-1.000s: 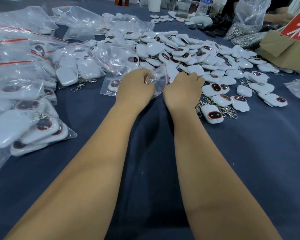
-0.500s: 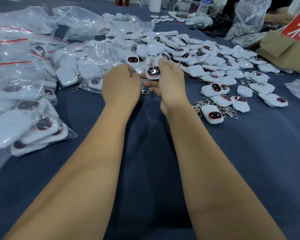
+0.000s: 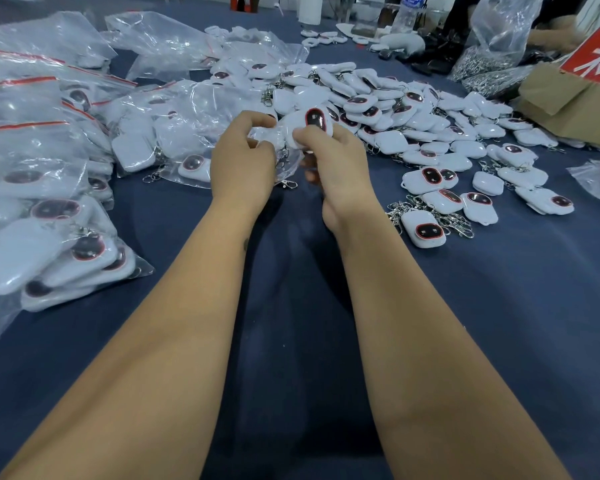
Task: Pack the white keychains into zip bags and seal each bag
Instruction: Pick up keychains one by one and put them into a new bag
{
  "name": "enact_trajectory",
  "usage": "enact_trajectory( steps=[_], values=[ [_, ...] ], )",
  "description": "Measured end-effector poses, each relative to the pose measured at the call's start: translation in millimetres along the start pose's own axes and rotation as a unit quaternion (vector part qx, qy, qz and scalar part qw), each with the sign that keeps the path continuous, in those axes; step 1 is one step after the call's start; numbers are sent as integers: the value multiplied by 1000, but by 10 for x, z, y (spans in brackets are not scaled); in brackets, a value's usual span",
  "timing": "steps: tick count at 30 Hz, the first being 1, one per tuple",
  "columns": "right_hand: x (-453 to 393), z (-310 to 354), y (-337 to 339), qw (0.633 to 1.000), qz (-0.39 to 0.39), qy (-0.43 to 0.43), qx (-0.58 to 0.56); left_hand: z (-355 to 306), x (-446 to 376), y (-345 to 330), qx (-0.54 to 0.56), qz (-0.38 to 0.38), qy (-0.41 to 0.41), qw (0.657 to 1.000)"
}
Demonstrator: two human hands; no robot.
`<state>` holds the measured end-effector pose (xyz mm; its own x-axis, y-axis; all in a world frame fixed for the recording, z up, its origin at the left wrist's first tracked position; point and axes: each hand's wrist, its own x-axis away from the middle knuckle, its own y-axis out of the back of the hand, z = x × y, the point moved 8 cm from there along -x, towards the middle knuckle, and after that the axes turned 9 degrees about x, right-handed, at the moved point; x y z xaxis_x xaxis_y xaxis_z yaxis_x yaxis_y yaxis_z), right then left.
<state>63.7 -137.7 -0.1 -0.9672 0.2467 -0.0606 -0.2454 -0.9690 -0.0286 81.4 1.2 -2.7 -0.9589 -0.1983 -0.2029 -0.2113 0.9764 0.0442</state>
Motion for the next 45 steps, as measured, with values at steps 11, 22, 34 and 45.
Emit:
enact_trajectory(
  steps=[11, 22, 34, 45],
  values=[
    [-32, -93, -37, 998, 37, -50, 31, -12, -11, -53, 14, 35, -11, 999],
    [-78, -130, -50, 993, 39, -17, 112, 32, 1, -58, 83, 29, 40, 995],
    [-72, -124, -102, 987, 56, -2, 148, 34, 28, -90, 31, 38, 24, 999],
    [-71, -136, -75, 998, 56, -32, 24, 33, 25, -146, 37, 73, 14, 997]
  ],
)
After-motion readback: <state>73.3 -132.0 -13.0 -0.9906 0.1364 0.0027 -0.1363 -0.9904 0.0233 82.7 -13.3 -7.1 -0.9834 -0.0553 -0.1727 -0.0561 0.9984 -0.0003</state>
